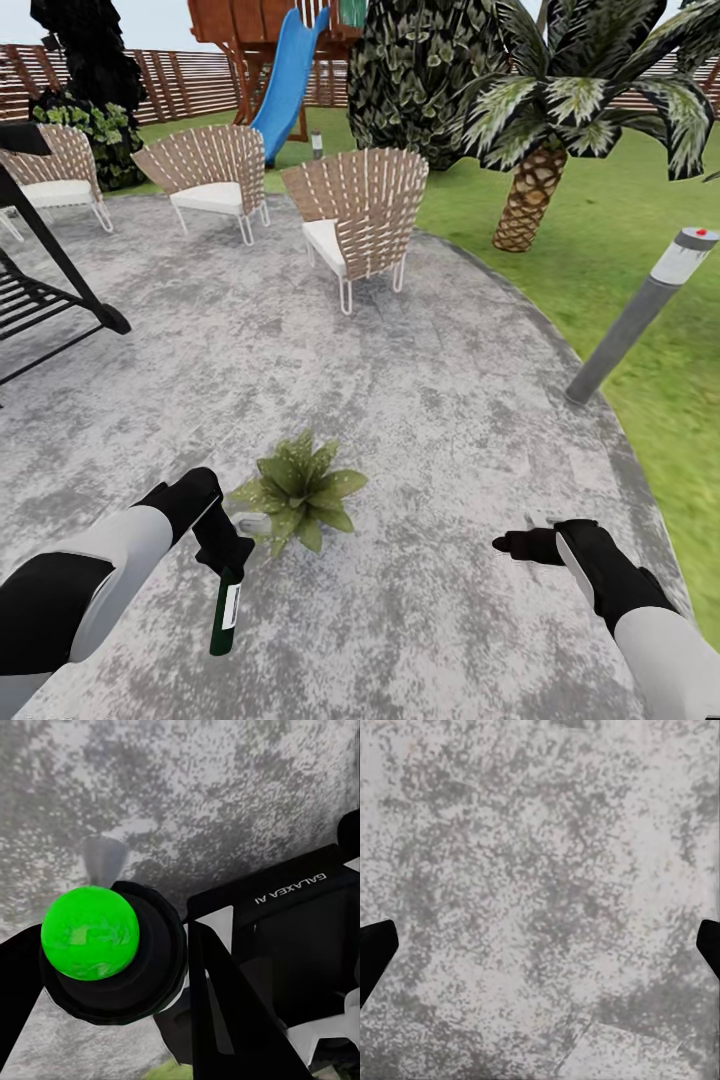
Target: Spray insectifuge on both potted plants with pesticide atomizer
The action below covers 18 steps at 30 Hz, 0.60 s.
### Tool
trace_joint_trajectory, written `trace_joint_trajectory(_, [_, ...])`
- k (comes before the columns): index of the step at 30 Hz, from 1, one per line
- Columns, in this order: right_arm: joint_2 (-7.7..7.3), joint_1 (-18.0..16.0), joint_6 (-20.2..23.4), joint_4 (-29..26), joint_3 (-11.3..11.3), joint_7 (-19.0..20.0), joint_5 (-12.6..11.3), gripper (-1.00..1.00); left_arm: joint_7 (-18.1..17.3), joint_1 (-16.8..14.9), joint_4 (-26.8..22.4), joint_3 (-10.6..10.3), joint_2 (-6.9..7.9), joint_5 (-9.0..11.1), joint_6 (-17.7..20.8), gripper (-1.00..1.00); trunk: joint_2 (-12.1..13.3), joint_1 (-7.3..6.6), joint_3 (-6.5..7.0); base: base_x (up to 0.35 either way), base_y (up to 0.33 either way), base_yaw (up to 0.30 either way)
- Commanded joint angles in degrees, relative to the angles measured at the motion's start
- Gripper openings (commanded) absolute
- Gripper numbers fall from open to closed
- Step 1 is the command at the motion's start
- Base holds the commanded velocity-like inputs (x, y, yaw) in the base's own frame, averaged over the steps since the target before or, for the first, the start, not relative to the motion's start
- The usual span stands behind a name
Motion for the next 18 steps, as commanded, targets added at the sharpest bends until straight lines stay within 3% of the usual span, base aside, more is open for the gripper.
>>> trace_joint_trajectory(1, [0.0,0.0,0.29,-0.07,-0.14,0.19,-0.09,1.0,-0.48,-0.03,-0.1,-0.44,0.02,-0.08,0.26,-1.0,-0.02,0.01,-0.05,0.189,-0.253,0.257])
trace_joint_trajectory(8, [0.0,0.0,0.29,-0.05,-0.14,0.21,-0.1,1.0,-0.46,-0.03,-0.1,-0.32,0.02,-0.07,0.24,-1.0,-0.02,0.01,-0.05,0.049,-0.11,0.257])
trace_joint_trajectory(15, [0.0,0.0,0.29,-0.07,-0.14,0.19,-0.09,1.0,-0.46,-0.03,-0.1,-0.42,0.02,-0.01,0.28,-1.0,-0.02,0.01,-0.05,-0.045,-0.308,0.249])
trace_joint_trajectory(18, [0.0,0.0,0.29,-0.07,-0.14,0.19,-0.09,1.0,-0.46,-0.03,-0.1,-0.43,0.02,-0.06,0.28,-1.0,-0.02,0.01,-0.05,-0.002,-0.34,0.07])
